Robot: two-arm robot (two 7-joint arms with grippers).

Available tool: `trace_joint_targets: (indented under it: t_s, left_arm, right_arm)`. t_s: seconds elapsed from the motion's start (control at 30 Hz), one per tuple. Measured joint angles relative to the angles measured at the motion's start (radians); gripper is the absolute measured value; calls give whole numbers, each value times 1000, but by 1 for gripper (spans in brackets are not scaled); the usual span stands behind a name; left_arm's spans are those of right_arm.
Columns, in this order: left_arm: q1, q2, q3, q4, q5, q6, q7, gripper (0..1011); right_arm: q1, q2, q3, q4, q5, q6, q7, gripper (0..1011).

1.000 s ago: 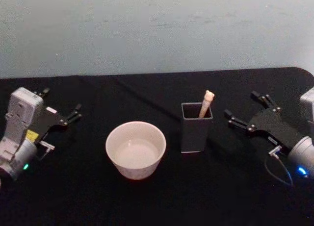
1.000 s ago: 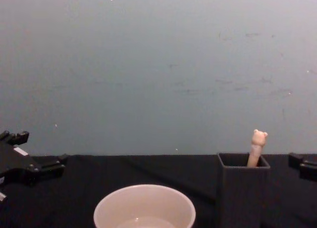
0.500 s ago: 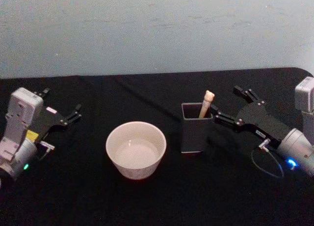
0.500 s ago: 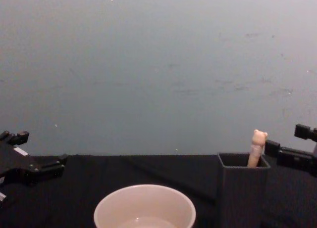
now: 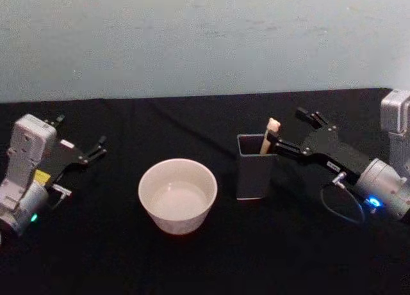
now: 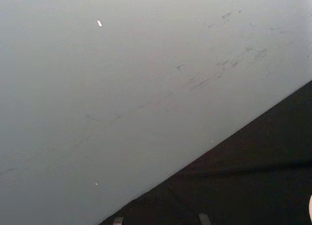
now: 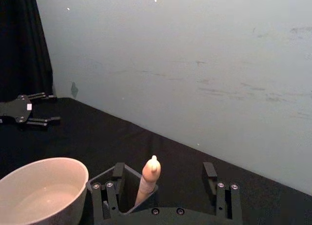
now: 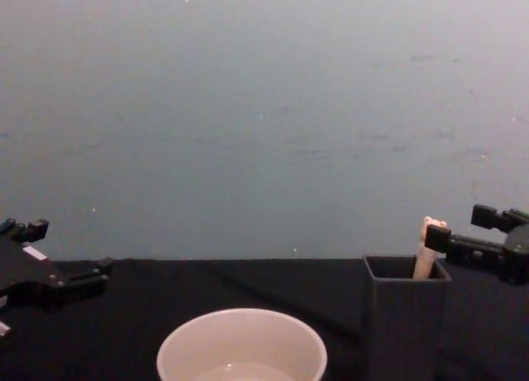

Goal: Pick up the stirring spoon with one hand, stir inside the cup, then place it back in its original position.

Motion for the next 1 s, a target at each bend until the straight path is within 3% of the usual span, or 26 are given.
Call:
trace_joint_targets:
  t_s: [1.0]
  left_arm:
    - [0,0,0,0,0,0,0,1001]
  right_arm:
    - [41,-32,-3,50,5,60,43,1004]
